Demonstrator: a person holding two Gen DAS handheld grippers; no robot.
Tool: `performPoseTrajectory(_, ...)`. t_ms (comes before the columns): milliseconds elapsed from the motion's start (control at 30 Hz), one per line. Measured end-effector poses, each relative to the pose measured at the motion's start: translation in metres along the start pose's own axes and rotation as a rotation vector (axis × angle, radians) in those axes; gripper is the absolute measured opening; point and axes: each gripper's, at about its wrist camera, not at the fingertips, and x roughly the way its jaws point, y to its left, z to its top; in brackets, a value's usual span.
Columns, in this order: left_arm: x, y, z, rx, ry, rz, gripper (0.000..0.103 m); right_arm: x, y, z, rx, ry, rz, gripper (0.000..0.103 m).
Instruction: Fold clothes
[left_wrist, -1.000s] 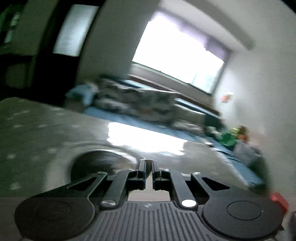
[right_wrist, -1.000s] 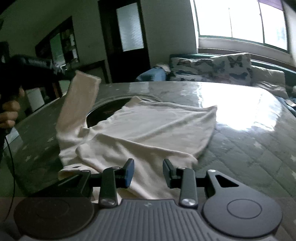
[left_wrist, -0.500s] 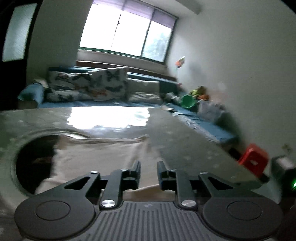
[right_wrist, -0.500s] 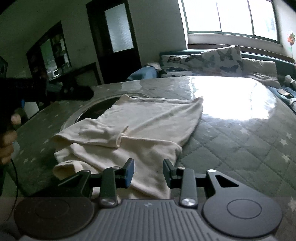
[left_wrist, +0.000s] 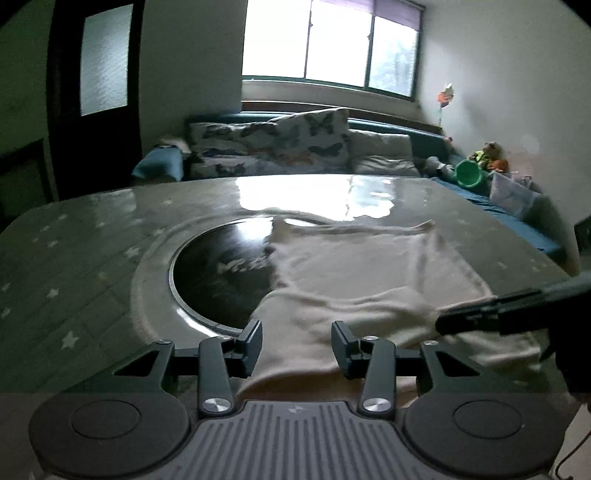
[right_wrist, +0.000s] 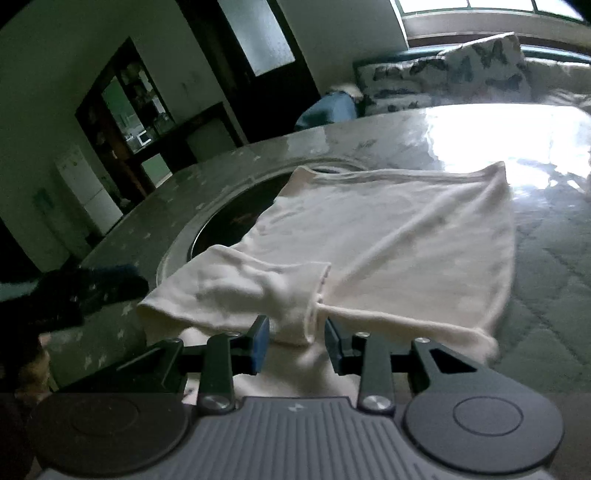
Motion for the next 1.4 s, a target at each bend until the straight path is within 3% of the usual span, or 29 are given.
performPoseTrajectory(100,-0.004,0.007,-0.006,0.006,0.01,0.0,0.048,0.014,0.001,0.003,0.015,0.017,-0.005,0.033)
performPoseTrajectory(167,-0.008,0.009,-0.011,0.022,0.016,-0.003,0.049,0.016,0.003,0.003,0.017,0.017,-0.008,0.016)
performPoseTrajectory(267,-0.007,0.005,-0.017,0.067,0.026,0.009,0.053,0.012,0.007,0.003,0.005,0.001,-0.014,0.008)
performPoseTrajectory(433,-0.004,-0.001,-0.026,0.127,0.043,0.027,0.057,-0.013,0.017,0.004,-0.046,-0.071,-0.032,0.006)
performPoseTrajectory(733,0.01,-0.005,-0.035,0.204,0.055,0.08,0.053,-0.065,0.026,0.012,-0.12,-0.188,-0.087,0.003)
performPoseTrajectory(800,0.011,-0.007,-0.037,0.225,0.055,0.084,0.041,-0.075,0.024,0.012,-0.123,-0.205,-0.107,0.003)
performPoseTrajectory(900,0.01,-0.009,-0.039,0.244,0.05,0.08,0.032,-0.089,0.019,0.006,-0.109,-0.223,-0.136,0.002)
performPoseTrajectory(1133,0.012,-0.009,-0.04,0.26,0.055,0.081,0.034,-0.077,-0.009,-0.013,-0.001,-0.141,-0.125,0.008)
performPoseTrajectory(1233,0.011,-0.011,-0.04,0.262,0.057,0.084,0.036,-0.056,-0.012,-0.018,0.012,-0.096,-0.117,0.02)
performPoseTrajectory(1400,0.01,-0.013,-0.041,0.267,0.059,0.083,0.036,-0.027,-0.017,-0.023,0.017,-0.063,-0.136,0.021)
